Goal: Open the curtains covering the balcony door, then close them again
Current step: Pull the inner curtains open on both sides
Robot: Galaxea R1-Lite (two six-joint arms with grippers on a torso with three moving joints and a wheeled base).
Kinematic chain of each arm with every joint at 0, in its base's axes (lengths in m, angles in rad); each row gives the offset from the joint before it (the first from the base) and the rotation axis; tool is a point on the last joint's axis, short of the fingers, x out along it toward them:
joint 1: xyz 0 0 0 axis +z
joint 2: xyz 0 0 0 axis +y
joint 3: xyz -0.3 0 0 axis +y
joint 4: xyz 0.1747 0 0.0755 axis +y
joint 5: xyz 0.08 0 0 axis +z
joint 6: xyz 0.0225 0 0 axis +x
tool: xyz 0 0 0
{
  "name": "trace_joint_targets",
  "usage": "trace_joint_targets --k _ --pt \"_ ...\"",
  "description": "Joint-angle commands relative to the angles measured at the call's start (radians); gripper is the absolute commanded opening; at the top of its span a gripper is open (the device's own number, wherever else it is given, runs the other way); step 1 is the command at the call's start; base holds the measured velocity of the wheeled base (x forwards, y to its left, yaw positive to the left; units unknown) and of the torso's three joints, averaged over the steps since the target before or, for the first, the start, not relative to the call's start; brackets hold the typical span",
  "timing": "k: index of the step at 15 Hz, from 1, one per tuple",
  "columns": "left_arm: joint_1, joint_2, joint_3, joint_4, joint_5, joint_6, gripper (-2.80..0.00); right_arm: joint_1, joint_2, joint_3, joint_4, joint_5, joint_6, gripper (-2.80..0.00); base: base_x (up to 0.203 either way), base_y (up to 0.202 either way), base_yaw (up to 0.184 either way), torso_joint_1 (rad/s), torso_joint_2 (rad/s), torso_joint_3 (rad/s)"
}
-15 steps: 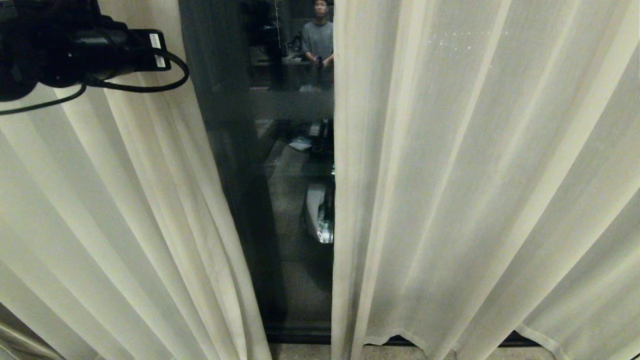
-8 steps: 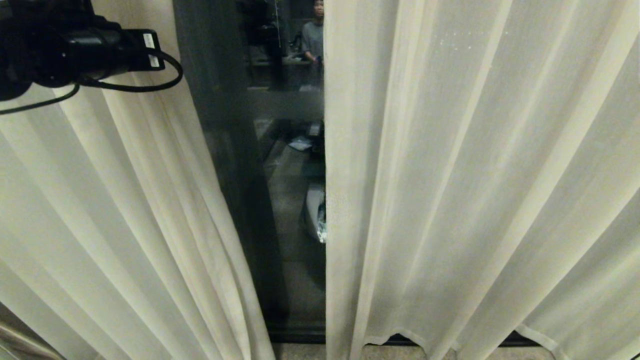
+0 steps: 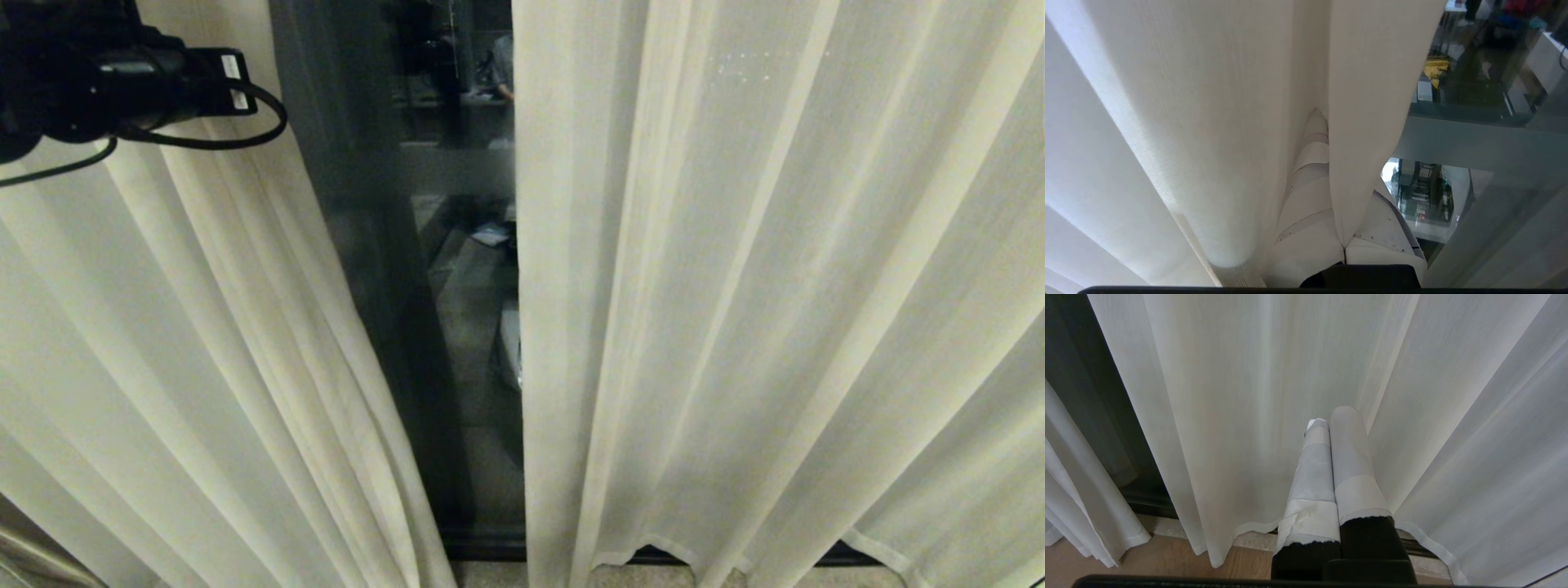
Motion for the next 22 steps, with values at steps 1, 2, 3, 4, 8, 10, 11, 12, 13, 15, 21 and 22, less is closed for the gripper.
trace_joint_targets --k 1,2,3,4,8,10,11,12,13,15,21,22 --pt "-0.001 -0.001 0.001 0.001 0.002 -0.002 -2.8 0.0 0.002 0.0 -0.001 0.0 -0.002 -2.8 0.0 0.0 0.0 0.0 0.0 0.0" --pt "-0.001 -0.003 0.001 0.001 0.002 -0.002 -2.8 0.0 0.002 0.0 0.001 0.0 -0.003 -2.8 0.0 0.0 0.0 0.0 0.0 0.0" --pt "-0.001 -0.006 0.002 0.001 0.002 -0.002 -2.8 0.0 0.002 0.0 -0.001 0.0 -0.002 -2.8 0.0 0.0 0.0 0.0 0.0 0.0" --pt "-0.001 -0.008 0.002 0.001 0.002 -0.002 -2.8 0.0 0.002 0.0 0.0 0.0 -0.002 -2.8 0.0 0.0 0.0 0.0 0.0 0.0" --pt "-0.003 -0.013 0.005 0.001 0.002 -0.002 -2.8 0.0 0.002 0.0 0.001 0.0 -0.002 -2.8 -0.002 0.04 0.0 0.005 0.0 0.001" --pt "-0.003 -0.015 0.005 0.002 0.002 -0.002 -2.8 0.0 0.002 0.0 0.001 0.0 -0.002 -2.8 0.0 0.161 -0.007 0.005 0.0 -0.002" --pt "-0.003 -0.018 0.008 0.001 0.002 -0.002 -2.8 0.0 0.002 0.0 -0.001 0.0 -0.002 -2.8 0.0 0.192 0.002 -0.002 0.0 0.0" --pt "-0.003 -0.02 0.014 0.001 0.002 -0.002 -2.8 0.0 0.002 0.0 0.001 0.0 -0.002 -2.8 0.0 0.203 0.0 -0.004 0.0 0.0" --pt "-0.003 -0.021 0.019 0.001 0.003 -0.002 -2.8 0.0 0.002 0.0 0.001 0.0 -0.002 -2.8 0.0 0.187 0.002 0.002 0.0 0.002" --pt "-0.004 -0.028 0.027 0.001 0.003 -0.002 -2.8 0.0 0.002 0.0 0.001 0.0 -0.002 -2.8 0.0 0.188 -0.003 0.003 0.0 0.002" --pt "-0.006 -0.029 0.027 0.001 0.003 -0.004 -2.8 0.0 0.002 0.0 0.0 0.0 -0.002 -2.8 0.0 0.186 0.001 -0.001 0.0 0.003" --pt "-0.006 -0.029 0.027 0.001 0.003 -0.005 -2.8 0.0 0.002 0.0 0.001 0.0 -0.002 -2.8 0.0 0.19 0.002 -0.002 0.0 0.003"
